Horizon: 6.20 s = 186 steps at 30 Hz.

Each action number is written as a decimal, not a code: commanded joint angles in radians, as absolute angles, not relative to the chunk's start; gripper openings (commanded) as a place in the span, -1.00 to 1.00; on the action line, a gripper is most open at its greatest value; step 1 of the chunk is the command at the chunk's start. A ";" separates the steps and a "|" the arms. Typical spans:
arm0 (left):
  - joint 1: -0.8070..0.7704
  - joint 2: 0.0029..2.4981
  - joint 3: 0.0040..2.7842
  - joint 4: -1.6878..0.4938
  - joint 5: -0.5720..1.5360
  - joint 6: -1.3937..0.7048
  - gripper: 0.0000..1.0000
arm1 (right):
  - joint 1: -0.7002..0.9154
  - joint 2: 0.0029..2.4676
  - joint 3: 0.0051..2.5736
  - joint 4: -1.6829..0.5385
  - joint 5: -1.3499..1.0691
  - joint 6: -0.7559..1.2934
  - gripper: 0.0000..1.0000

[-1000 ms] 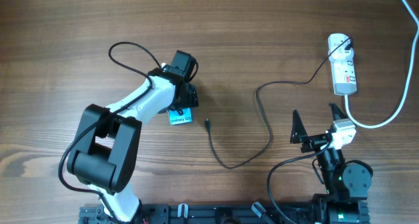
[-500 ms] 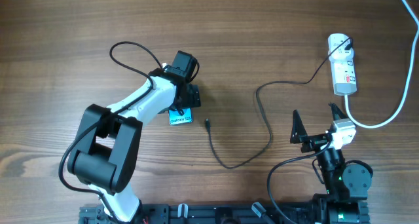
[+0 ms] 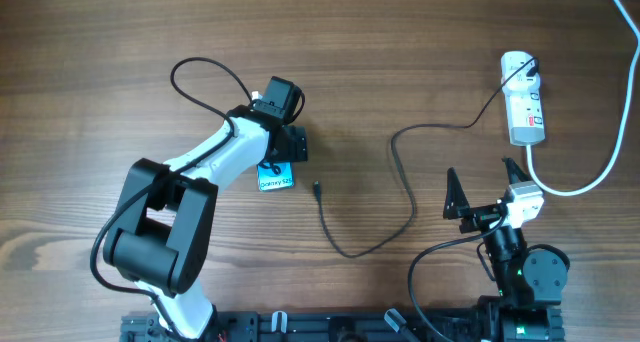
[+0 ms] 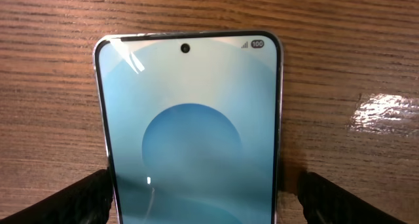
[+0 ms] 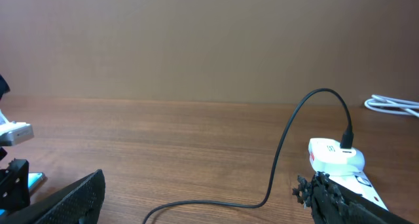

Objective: Plug charger to phone and switch on socket

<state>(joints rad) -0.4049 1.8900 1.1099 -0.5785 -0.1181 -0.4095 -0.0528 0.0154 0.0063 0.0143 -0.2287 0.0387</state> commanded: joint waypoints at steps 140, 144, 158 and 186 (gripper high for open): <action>0.031 1.808 1.100 -0.637 1.149 -0.217 0.46 | -0.049 0.326 0.449 -0.295 -0.600 0.252 0.99; 0.027 1.808 1.100 -0.683 1.148 -0.220 0.45 | -0.049 0.626 0.775 -0.640 -0.604 0.180 1.00; -0.124 1.808 1.100 -0.719 1.147 -0.244 0.47 | 0.079 1.287 1.021 -0.937 -0.905 0.170 0.23; -0.273 1.808 1.100 -0.682 1.133 -0.276 0.53 | 0.674 1.518 1.021 -0.694 -0.377 0.710 0.43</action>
